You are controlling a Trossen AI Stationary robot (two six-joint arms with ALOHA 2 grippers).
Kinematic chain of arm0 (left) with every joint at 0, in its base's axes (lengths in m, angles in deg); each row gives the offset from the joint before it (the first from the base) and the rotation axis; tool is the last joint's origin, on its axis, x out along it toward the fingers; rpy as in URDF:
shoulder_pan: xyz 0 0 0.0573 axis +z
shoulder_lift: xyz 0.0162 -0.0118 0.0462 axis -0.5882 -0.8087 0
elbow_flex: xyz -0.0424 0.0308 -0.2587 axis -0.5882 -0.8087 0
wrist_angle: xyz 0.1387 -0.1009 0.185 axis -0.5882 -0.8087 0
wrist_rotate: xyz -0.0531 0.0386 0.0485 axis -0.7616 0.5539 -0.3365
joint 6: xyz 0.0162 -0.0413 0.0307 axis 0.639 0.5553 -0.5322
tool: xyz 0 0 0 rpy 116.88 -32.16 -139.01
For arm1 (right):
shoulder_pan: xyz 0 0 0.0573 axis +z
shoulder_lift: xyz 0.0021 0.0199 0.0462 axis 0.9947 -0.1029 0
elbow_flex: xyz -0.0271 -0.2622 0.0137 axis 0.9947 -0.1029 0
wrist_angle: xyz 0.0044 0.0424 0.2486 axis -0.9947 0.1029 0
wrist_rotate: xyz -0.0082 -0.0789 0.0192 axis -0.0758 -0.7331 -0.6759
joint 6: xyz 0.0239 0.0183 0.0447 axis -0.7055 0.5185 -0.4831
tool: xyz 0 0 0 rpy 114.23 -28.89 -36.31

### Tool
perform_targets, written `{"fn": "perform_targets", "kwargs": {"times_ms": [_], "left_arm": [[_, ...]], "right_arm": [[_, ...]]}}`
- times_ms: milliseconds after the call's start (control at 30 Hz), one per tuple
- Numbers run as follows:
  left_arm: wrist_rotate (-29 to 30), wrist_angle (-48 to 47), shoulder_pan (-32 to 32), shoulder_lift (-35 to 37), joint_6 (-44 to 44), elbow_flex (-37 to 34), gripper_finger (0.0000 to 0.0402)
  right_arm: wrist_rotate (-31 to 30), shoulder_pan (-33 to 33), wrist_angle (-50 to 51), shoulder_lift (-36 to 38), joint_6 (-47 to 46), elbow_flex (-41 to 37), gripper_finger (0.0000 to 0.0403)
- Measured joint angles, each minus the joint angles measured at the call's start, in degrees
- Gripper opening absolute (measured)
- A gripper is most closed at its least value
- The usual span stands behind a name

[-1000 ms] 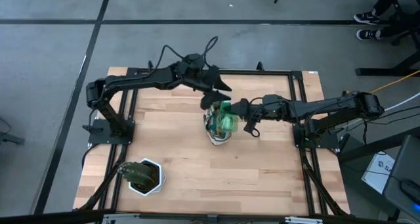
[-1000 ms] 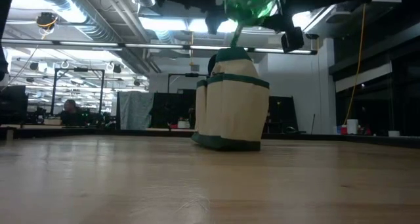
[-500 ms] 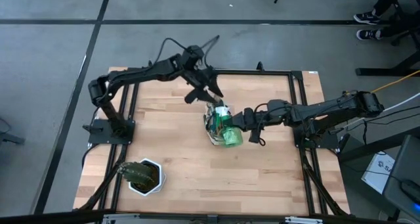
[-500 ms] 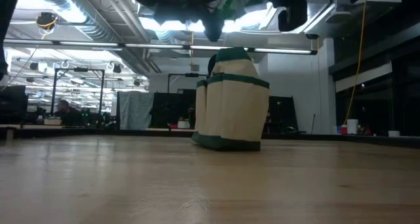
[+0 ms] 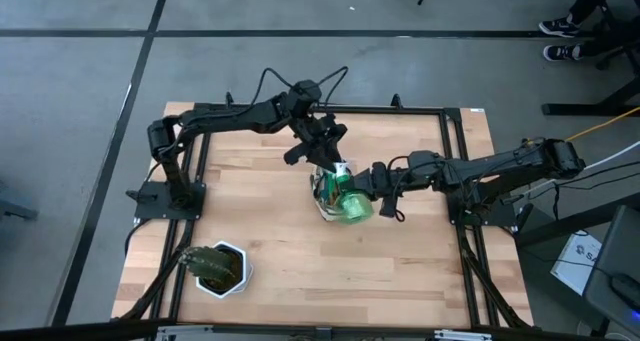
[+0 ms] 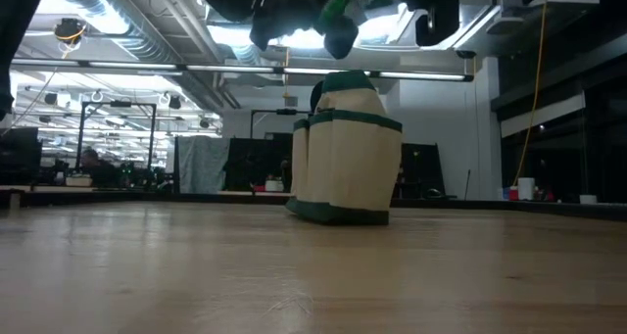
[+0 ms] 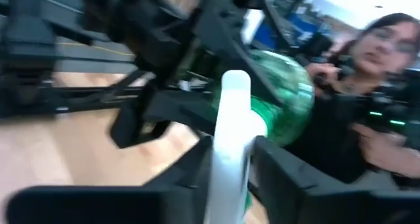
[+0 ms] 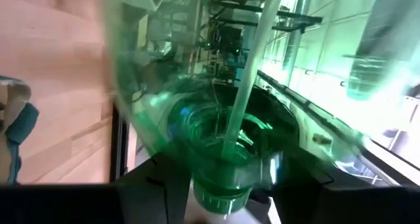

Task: Pick & Place Garden tools in Gardening bag
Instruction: Put the green spray bottle into the white gardening bag

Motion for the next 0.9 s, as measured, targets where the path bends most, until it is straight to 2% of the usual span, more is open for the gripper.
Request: {"fn": "perform_targets", "kwargs": {"times_ms": [100, 133, 367, 500, 767, 900], "left_arm": [[-3.8, -0.1, -0.1, 0.0, -0.2, 0.0, 0.0047], [-3.9, -0.2, -0.2, 0.0, -0.7, 0.0, 0.0042], [-3.6, 0.0, -0.8, 0.0, -2.7, 0.0, 0.0042], [-3.9, 0.1, -0.2, 0.0, -2.6, 0.0, 0.0042], [-4.2, 0.5, 0.0, 0.1, -2.3, 0.0, 0.0042], [-4.3, -0.2, 1.1, 0.9, -1.7, 0.0, 0.0042]], "right_arm": [[0.6, 0.1, -0.1, 0.0, 0.2, 0.0, 0.0171], [0.6, 0.1, -0.1, 0.0, 0.2, 0.0, 0.0171], [0.6, 0.1, 0.3, 0.0, -0.7, 0.0, 0.0173], [-0.1, 0.0, 0.3, 0.0, -7.8, 0.0, 0.0186], [-3.5, 0.0, 0.1, 2.3, -23.2, 0.0, 0.0252], [-8.4, -0.1, 4.4, 4.8, -26.4, 0.1, 0.0283]]}}
